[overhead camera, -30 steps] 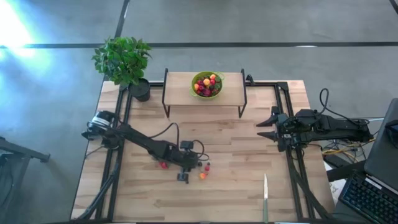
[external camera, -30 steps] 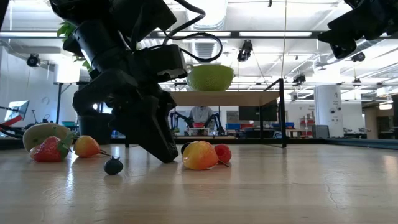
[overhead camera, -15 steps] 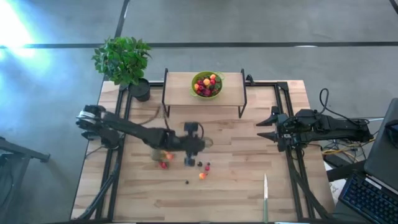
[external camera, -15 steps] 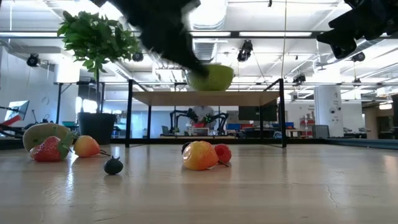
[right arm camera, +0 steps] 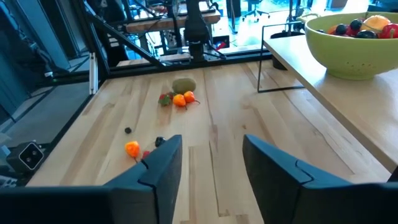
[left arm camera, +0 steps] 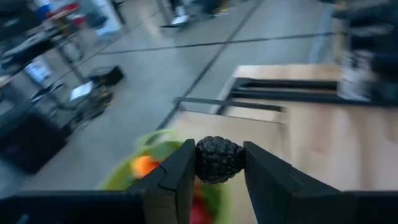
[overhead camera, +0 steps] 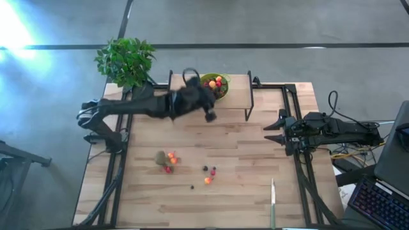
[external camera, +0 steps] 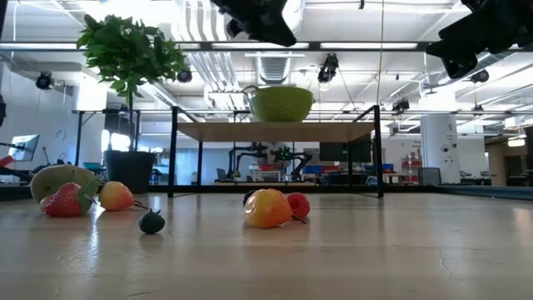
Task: Pick & Place Fruit
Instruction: Put the blackberry into the green strainer bowl on the shelf
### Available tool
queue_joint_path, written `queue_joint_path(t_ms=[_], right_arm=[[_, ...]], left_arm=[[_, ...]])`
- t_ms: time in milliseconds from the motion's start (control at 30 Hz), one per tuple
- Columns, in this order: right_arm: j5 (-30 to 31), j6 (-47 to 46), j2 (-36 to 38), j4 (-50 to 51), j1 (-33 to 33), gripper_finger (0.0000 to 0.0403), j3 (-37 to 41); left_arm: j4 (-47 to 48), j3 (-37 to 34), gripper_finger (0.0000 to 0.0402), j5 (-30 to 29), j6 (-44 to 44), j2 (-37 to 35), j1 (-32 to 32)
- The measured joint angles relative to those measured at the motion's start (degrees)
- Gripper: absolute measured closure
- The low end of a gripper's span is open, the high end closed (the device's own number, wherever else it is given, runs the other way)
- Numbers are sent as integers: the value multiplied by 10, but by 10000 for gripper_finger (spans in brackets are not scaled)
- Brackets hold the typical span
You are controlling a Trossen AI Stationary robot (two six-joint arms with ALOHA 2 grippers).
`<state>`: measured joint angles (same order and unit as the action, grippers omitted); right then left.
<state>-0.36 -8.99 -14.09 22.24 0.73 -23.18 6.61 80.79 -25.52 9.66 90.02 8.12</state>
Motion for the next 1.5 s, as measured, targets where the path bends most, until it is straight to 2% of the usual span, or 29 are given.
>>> queue_joint_path(t_ms=[267,500,867,1200,1500], right_arm=[[0,0,0,0,0,267,0],[0,0,0,0,0,292,0],[0,0,0,0,0,334,0],[0,0,0,0,0,362,0],[0,0,0,0,0,369,0]], left_arm=[[40,12,276,47,-56,0,95],[54,-9,276,54,-79,0,134],[69,-41,275,79,-82,0,136],[77,-52,274,80,-80,0,137],[84,-52,232,79,-68,0,137]])
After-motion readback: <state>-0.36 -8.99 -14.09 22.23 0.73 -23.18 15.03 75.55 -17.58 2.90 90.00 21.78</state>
